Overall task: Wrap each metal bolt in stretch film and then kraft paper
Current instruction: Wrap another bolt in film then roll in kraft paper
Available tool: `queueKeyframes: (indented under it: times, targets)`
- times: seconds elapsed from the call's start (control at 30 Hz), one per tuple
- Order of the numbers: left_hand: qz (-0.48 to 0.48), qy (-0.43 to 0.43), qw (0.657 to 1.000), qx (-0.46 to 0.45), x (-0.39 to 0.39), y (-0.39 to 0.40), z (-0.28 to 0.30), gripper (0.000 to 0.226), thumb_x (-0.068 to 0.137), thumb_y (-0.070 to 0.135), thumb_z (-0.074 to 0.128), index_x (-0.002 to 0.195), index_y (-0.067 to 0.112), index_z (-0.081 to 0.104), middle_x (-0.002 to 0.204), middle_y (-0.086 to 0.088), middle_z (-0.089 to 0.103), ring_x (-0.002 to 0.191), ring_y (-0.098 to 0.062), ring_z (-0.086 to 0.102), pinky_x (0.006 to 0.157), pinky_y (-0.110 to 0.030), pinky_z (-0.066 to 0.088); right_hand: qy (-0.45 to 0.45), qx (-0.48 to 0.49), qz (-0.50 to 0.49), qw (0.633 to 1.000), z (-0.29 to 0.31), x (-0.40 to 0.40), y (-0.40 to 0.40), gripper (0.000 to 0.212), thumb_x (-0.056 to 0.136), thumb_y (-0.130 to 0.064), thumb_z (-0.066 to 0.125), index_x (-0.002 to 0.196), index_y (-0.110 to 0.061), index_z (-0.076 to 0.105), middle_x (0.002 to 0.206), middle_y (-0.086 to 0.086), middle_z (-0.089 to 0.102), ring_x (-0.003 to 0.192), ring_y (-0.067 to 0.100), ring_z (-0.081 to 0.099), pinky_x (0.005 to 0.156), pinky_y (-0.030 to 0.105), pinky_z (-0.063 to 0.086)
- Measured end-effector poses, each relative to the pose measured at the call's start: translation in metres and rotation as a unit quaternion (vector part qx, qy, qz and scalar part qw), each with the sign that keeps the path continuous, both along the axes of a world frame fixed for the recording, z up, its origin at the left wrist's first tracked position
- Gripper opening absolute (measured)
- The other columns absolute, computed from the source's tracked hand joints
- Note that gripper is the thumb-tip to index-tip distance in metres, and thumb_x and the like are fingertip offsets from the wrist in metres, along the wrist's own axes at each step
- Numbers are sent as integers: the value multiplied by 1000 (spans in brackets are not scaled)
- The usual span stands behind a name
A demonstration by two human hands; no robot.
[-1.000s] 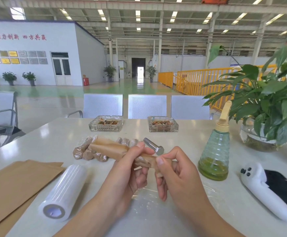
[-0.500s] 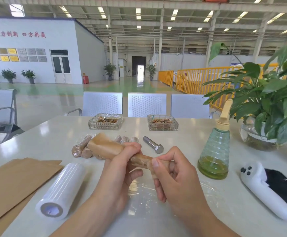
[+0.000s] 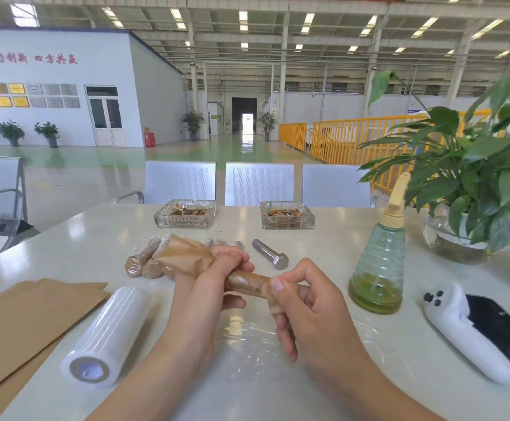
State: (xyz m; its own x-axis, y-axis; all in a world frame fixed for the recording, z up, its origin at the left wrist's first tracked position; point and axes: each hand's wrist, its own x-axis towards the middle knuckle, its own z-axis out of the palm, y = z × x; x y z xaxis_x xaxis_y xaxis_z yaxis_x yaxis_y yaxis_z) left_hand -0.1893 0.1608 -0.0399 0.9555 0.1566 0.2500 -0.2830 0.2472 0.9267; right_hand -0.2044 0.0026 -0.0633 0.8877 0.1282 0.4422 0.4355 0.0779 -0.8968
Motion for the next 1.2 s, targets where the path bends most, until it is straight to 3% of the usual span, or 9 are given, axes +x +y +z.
queueKeyframes:
  times: [0.13, 0.3, 0.43, 0.57, 0.7, 0.83, 0.9, 1.03, 1.2]
  targets:
    - [6, -29, 1000, 5, -4, 1, 3, 22, 79, 33, 73, 97, 22, 77, 96, -11, 75, 89, -24, 74, 63, -30, 58, 23, 17, 16, 999, 8, -1, -4, 23, 100, -29, 63, 84, -15, 55, 61, 4, 53, 34, 21, 42, 36, 23, 35]
    - [-31, -44, 998, -30, -2, 2, 2, 15, 87, 23, 67, 92, 11, 74, 92, -19, 74, 90, -30, 74, 77, -40, 63, 71, 16, 25, 997, 11, -1, -9, 26, 104, -23, 57, 82, -11, 53, 62, 5, 52, 37, 21, 42, 37, 26, 36]
    - [35, -92, 988, 116, 1, 3, -4, 24, 98, 7, 50, 90, 10, 72, 84, -9, 75, 87, -26, 74, 65, -23, 58, 90, 7, 21, 996, 10, -1, -10, 28, 104, -25, 56, 81, -11, 51, 61, 5, 52, 37, 20, 41, 37, 26, 36]
    - [88, -156, 950, 255, -3, 5, -10, 23, 94, 26, 49, 88, 30, 70, 94, 6, 74, 82, -15, 71, 68, -39, 58, 122, 16, 25, 992, 9, 2, -14, 31, 104, -28, 58, 78, -13, 48, 61, 5, 51, 39, 20, 41, 38, 27, 37]
    - [103, -195, 928, 301, -5, 6, -4, 9, 91, 30, 58, 91, 35, 66, 101, 12, 71, 75, -6, 68, 69, -29, 54, 141, 45, 38, 988, 9, 4, -17, 30, 102, -30, 61, 77, -15, 51, 64, 6, 50, 40, 17, 41, 37, 25, 37]
    - [54, -256, 917, 301, -10, 7, -6, 52, 85, 23, 73, 130, 38, 54, 103, 3, 67, 79, -20, 67, 65, -15, 48, 155, 47, 49, 986, 7, 7, -18, 31, 101, -32, 62, 89, -5, 54, 62, 2, 48, 41, 14, 37, 37, 23, 34]
    - [27, -259, 911, 319, -11, 7, -6, 56, 81, 25, 79, 129, 38, 55, 102, 3, 65, 75, -21, 65, 64, -15, 47, 162, 46, 46, 985, 7, 7, -19, 33, 102, -32, 61, 91, -2, 52, 61, 0, 46, 42, 12, 33, 37, 22, 32]
    - [61, -274, 825, 491, -11, 9, -4, 18, 82, 46, 68, 97, 36, 66, 89, 14, 64, 74, -10, 59, 69, -29, 51, 166, 13, 30, 986, 6, 7, -20, 28, 104, -32, 57, 79, -21, 53, 61, -1, 40, 43, 13, 27, 39, 21, 28]
    - [91, -201, 725, 653, -14, 10, -2, 34, 82, 70, 41, 94, 41, 55, 78, 17, 57, 74, -10, 55, 66, -31, 49, 166, -5, 6, 986, 5, 10, -20, 24, 106, -32, 53, 87, -17, 51, 61, -2, 38, 44, 12, 27, 39, 21, 25]
